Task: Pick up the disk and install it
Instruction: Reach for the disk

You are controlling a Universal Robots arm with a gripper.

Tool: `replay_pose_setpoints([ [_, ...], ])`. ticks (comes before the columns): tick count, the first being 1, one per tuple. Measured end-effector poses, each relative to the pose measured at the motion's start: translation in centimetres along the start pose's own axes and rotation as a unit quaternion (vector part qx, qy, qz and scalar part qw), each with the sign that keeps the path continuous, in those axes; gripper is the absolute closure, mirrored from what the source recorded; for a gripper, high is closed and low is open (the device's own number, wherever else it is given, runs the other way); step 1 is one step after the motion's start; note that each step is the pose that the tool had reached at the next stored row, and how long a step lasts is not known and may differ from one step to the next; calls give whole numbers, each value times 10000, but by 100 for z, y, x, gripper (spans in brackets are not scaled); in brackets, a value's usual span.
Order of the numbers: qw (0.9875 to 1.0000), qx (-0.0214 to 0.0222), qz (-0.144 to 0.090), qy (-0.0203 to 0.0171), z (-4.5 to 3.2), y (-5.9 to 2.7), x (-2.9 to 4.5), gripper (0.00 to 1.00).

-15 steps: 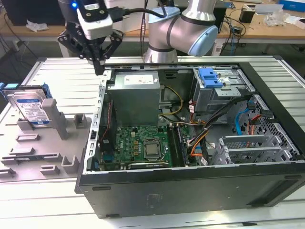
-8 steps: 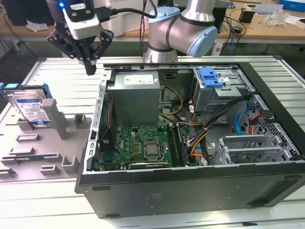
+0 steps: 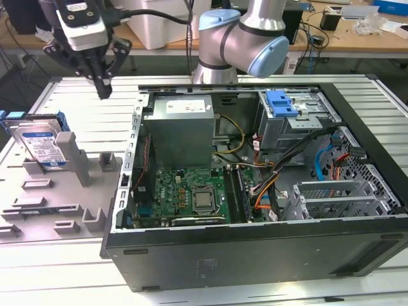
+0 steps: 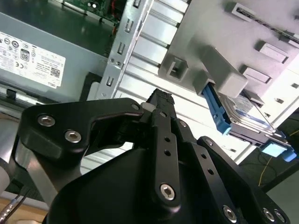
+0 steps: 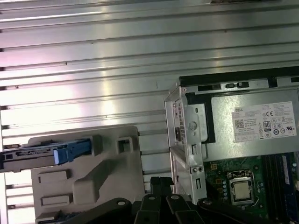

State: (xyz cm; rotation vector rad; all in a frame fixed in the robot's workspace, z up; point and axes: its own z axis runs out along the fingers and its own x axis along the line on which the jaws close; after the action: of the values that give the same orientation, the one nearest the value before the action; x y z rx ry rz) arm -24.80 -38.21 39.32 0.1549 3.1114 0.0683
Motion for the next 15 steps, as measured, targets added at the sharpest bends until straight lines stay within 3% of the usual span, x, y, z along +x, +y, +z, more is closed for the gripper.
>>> replay_pose_setpoints([
  [15,10000,0,40,-2,-10,25,487,89],
])
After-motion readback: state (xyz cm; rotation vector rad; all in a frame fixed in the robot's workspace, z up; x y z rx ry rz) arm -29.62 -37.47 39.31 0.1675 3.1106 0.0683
